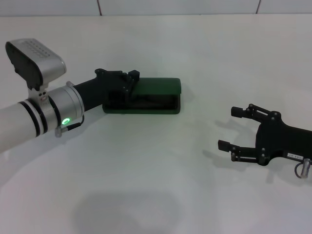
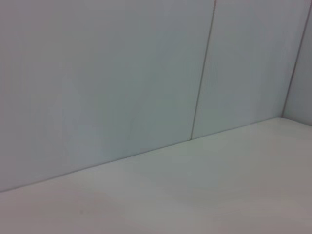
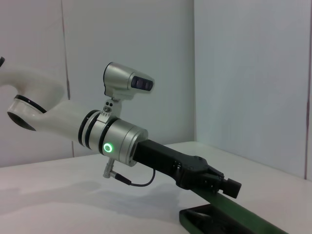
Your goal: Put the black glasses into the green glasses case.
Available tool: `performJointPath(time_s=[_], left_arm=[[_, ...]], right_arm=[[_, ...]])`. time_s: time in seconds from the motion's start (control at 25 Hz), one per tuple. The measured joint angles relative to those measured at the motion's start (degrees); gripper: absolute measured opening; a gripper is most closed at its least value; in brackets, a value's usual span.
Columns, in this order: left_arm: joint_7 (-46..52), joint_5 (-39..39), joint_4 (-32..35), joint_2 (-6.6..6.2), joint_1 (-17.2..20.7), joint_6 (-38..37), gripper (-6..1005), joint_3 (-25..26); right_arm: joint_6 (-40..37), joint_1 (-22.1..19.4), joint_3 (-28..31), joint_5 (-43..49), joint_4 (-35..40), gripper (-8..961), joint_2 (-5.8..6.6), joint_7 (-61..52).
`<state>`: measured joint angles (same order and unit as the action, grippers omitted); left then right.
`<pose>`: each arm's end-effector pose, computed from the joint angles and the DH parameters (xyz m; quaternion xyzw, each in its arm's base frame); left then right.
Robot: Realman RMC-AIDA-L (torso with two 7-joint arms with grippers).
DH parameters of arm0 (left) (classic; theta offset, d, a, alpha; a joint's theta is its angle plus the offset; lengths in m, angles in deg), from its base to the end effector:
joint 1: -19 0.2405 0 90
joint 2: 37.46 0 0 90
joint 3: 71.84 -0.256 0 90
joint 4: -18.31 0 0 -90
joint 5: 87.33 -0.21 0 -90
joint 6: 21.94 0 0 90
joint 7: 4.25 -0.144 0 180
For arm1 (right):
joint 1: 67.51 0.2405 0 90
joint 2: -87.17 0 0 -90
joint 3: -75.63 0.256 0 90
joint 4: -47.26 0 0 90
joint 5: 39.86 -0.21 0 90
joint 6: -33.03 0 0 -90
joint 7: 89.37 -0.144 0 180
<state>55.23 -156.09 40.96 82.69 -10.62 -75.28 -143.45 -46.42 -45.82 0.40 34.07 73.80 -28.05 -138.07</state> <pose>-0.2737 0.3613 -0.0639 -0.8852 -0.2558 -0.2366 0.3081 0.2773 0.2940 -0.0378 -0.9370 0.0821 0.2826 0.1883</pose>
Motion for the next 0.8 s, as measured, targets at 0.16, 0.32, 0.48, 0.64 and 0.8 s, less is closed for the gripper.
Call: performJointPath(time_s=[0.16, 0.32, 0.48, 0.64, 0.8], left_arm=[[-1.43, 0.11, -0.75, 0.08, 0.30, -0.28, 55, 0.02], [-4.81, 1.80, -2.77, 0.08, 0.65, -0.91, 56, 0.07], [-6.28, 3.28, -3.60, 0.07, 0.71, -1.97, 56, 0.19], [-4.37, 3.79, -2.81, -0.21, 0.76, -6.56, 57, 0.32], [3.42, 3.12, 0.09, -1.08, 0.78, -10.38, 57, 0.16]], right_arm=[[0.00, 0.01, -0.17, 0.00, 0.00, 886, 0.00, -0.13], [0.00, -0.16, -0.22, 0.00, 0.00, 886, 0.00, -0.17], [-0.22, -0.19, -0.07, -0.15, 0.00, 886, -0.07, -0.25], [-0.37, -0.27, -0.02, -0.39, 0.00, 886, -0.09, -0.26], [-0.49, -0.44, 0.04, -0.57, 0.01, 886, -0.09, -0.30]])
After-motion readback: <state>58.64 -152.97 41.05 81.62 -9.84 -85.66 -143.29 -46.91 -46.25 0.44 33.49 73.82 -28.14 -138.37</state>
